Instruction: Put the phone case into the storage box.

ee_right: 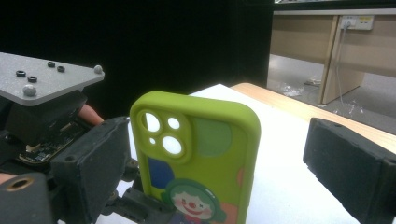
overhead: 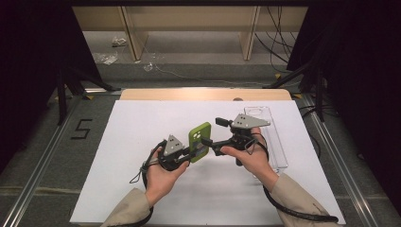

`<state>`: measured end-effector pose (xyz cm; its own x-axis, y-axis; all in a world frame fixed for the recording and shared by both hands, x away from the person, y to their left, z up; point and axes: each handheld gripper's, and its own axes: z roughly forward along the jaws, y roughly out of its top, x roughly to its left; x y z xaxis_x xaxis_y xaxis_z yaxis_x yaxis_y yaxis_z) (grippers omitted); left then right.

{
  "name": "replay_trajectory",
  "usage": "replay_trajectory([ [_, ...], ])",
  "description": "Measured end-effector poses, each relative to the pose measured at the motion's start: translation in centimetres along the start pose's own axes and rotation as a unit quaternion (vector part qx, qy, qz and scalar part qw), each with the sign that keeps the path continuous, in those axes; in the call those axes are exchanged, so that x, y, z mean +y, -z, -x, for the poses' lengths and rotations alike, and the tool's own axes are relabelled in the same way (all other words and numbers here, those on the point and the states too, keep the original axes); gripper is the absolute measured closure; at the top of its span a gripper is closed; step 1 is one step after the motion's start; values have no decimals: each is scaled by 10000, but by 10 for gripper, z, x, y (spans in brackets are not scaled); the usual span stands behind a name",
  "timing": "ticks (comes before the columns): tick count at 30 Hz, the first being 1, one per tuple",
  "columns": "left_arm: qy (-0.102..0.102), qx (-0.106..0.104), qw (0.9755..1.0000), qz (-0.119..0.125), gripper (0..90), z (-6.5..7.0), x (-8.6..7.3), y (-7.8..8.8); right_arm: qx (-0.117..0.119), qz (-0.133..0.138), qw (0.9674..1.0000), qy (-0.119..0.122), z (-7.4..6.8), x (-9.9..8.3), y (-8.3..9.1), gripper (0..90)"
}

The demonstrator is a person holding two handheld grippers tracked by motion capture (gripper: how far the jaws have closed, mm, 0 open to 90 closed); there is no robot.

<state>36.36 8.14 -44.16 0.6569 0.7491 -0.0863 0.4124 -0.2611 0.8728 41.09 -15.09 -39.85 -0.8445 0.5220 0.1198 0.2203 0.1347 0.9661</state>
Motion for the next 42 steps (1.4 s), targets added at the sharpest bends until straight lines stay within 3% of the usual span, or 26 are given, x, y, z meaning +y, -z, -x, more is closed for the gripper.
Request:
replay_trajectory([
  [42,67,44,10000,-49,770,16,6,-13,-437,-94,9990,-84,-12,-11,-17,66],
])
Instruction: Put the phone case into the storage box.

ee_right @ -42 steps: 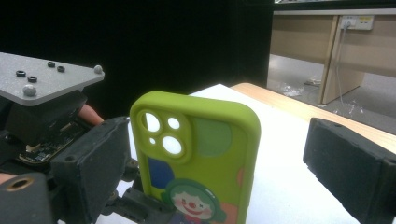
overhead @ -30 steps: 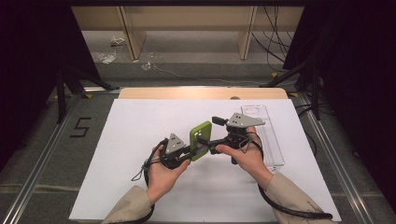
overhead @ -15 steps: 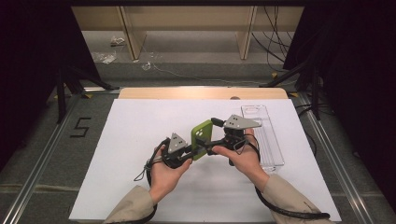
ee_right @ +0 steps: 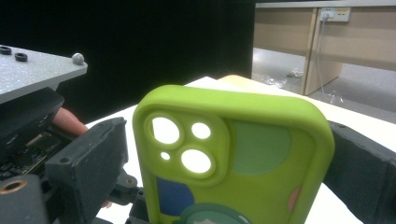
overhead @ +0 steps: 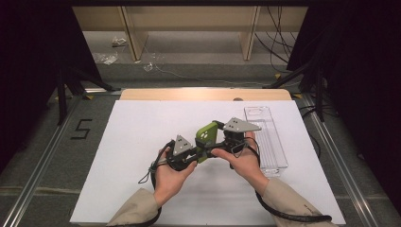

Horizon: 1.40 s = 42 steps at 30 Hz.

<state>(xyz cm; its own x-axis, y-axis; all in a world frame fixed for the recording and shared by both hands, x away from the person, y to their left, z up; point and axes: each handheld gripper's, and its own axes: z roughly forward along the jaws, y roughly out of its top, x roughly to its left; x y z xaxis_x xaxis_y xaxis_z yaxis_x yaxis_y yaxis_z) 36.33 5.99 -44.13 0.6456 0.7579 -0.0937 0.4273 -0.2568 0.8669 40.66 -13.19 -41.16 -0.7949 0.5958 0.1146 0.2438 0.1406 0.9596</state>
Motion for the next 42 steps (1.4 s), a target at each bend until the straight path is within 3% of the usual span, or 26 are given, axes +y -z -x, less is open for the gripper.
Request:
replay_trajectory([
  [16,-12,-5,10000,17,770,2,0,-1,-199,19,9998,-23,0,-2,-2,125],
  [34,-23,-30,9999,93,765,1,1,0,-159,103,9998,78,-2,-1,0,172],
  [42,-177,-71,9997,139,748,0,1,1,-128,113,9998,95,-2,1,1,176],
])
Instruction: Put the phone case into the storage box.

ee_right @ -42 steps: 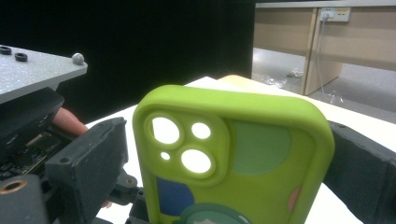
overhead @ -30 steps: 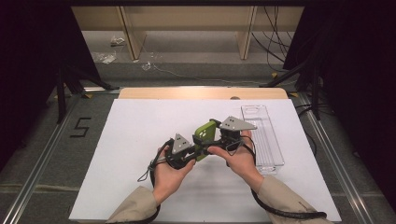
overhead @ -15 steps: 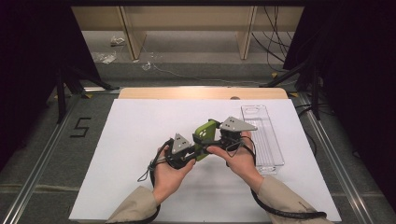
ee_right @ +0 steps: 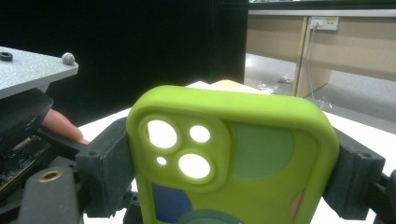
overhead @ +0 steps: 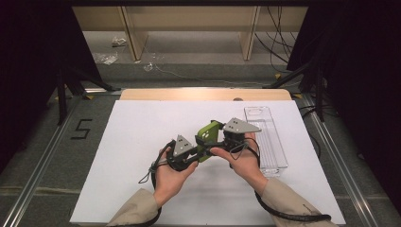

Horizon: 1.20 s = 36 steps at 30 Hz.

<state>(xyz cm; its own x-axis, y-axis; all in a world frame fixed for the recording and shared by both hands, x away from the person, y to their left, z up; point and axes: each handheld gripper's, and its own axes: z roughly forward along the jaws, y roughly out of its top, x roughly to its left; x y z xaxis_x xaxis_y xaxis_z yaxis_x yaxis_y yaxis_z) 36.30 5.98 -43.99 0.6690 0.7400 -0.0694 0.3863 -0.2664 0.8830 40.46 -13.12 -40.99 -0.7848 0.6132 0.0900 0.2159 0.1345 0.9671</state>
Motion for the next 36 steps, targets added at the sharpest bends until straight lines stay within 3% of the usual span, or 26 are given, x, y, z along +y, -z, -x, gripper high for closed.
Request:
replay_trajectory([
  [6,-220,-93,9997,2,616,0,0,1,19,-13,10000,19,1,1,1,176],
  [13,-388,-123,9990,-200,289,-3,-1,2,-15,3,10000,52,3,4,4,176],
  [16,-470,-226,9980,-350,162,-5,-2,3,-28,13,10000,51,4,5,5,177],
  [20,-535,-295,9971,-452,38,-7,-4,5,-58,38,10000,64,6,6,7,177],
  [24,-638,-344,9959,-547,0,-10,-6,9,-76,48,9999,53,9,7,9,177],
  [36,-598,-248,9967,-495,0,-22,-13,24,-87,14,9999,77,13,9,11,177],
])
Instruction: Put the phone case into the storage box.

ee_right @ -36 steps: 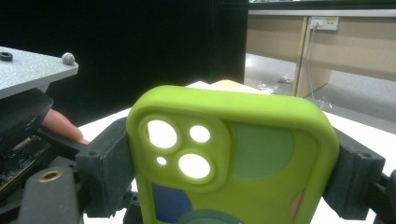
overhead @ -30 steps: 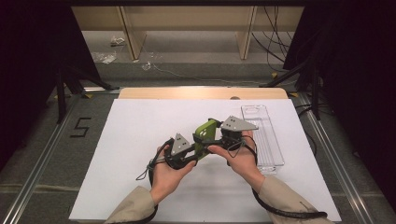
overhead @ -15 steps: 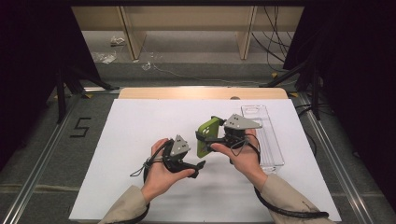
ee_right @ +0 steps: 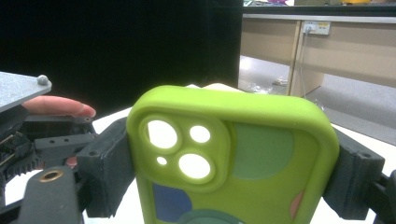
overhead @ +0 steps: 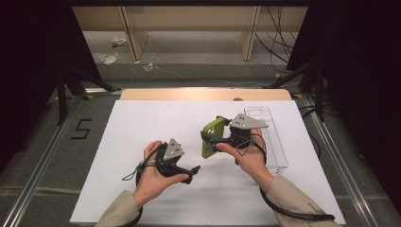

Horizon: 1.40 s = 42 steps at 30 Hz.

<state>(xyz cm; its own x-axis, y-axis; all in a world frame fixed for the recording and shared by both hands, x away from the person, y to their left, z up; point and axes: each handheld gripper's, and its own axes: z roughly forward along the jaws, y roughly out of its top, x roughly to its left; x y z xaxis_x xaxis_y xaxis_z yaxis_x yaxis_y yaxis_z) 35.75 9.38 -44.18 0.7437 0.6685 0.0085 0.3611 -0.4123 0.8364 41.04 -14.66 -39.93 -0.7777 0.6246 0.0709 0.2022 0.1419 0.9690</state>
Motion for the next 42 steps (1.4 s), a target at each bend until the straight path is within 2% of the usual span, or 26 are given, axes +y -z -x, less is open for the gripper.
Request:
replay_trajectory([
  [23,56,68,9999,70,0,-9,-7,17,-116,19,9999,15,11,8,9,177],
  [42,96,84,9999,27,0,-15,-13,22,-210,56,9998,14,22,14,16,178],
])
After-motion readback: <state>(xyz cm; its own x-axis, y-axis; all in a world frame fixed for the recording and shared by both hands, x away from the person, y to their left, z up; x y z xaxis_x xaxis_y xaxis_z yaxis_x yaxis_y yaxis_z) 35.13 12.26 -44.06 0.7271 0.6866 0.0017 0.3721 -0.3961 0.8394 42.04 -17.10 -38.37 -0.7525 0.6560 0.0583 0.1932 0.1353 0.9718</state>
